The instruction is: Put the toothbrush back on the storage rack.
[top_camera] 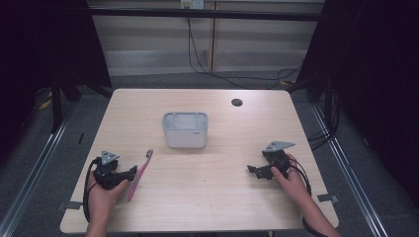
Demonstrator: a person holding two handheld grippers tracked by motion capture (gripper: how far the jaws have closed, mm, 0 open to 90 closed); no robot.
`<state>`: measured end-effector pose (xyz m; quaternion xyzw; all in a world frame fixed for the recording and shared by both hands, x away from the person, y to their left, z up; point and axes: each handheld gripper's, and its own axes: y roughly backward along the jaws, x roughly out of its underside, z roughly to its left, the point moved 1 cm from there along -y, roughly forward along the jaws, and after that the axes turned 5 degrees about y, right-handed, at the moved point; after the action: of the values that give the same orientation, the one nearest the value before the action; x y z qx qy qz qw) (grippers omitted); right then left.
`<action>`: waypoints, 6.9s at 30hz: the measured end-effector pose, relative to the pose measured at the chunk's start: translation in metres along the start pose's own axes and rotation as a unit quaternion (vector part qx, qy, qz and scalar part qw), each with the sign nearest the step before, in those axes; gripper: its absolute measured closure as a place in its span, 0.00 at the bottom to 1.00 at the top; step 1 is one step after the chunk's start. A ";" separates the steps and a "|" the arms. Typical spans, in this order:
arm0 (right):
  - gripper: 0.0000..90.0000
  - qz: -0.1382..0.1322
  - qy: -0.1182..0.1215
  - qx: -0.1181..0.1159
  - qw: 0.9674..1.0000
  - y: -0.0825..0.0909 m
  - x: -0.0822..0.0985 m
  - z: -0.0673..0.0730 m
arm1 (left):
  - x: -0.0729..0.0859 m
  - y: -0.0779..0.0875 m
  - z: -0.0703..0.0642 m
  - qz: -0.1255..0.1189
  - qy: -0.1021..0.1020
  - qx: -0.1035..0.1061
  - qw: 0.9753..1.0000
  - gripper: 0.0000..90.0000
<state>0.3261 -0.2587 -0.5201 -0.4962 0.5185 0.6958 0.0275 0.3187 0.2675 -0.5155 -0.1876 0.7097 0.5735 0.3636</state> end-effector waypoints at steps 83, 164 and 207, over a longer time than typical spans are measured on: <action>0.13 0.000 0.003 -0.002 1.000 0.000 0.000 0.000 | -0.071 -0.031 -0.053 0.242 -0.040 0.025 0.969 0.87; 0.13 -0.001 0.005 -0.003 1.000 0.000 0.000 -0.001 | -0.121 0.047 -0.045 -0.094 0.065 0.085 0.990 0.92; 0.12 0.000 0.005 -0.003 1.000 0.000 0.000 -0.001 | -0.163 0.052 -0.069 -0.177 0.045 0.087 0.979 0.92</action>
<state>0.3269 -0.2589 -0.5201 -0.4998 0.5165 0.6949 0.0236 0.3708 0.1916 -0.3553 -0.3030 0.7284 0.4271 0.4419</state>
